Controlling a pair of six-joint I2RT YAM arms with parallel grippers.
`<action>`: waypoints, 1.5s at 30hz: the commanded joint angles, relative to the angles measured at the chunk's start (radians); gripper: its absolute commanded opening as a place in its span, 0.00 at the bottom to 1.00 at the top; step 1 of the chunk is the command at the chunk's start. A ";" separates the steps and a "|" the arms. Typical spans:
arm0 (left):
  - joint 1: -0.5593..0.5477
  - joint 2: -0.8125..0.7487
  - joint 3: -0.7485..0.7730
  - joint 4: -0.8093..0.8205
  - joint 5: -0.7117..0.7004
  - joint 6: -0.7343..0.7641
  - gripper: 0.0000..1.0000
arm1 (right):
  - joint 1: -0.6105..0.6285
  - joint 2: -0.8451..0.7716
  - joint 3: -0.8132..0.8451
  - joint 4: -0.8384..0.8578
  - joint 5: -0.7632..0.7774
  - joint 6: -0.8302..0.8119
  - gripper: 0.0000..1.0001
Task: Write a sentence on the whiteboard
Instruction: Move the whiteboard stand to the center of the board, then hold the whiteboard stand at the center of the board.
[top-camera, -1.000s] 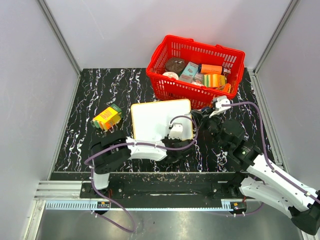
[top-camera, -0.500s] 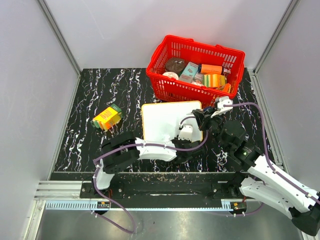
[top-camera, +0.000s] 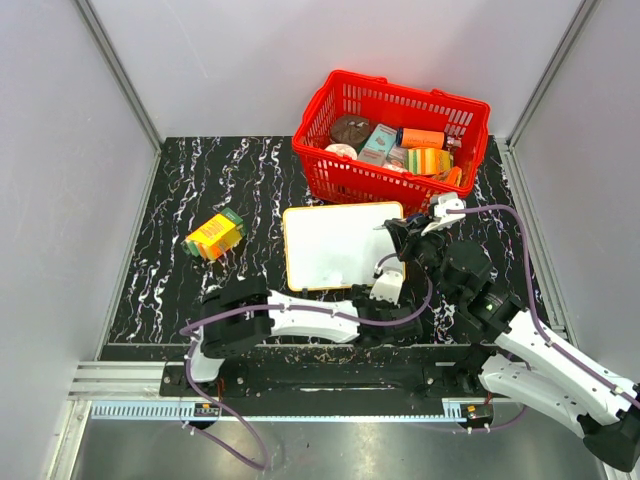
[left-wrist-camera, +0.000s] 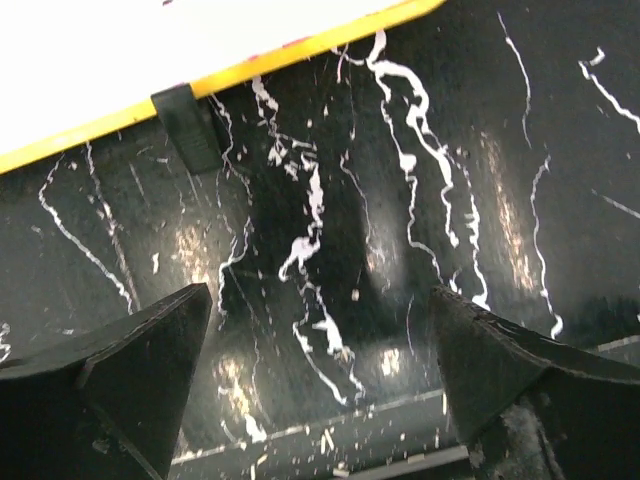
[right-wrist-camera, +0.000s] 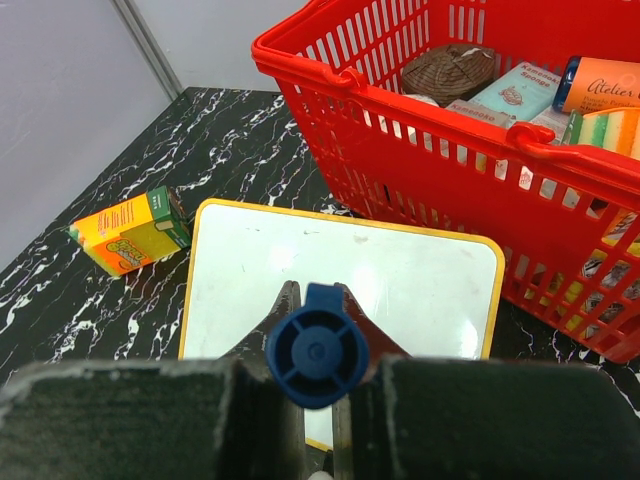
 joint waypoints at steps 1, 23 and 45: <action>-0.015 -0.158 -0.009 -0.051 0.032 0.009 0.95 | 0.004 -0.012 0.017 0.011 0.035 -0.012 0.00; 1.014 -1.079 -0.693 0.434 1.042 0.477 0.99 | 0.004 0.073 0.069 -0.018 -0.057 -0.005 0.00; 1.261 -0.502 -0.917 1.462 1.577 0.365 0.86 | 0.005 0.130 0.080 0.014 -0.110 0.006 0.00</action>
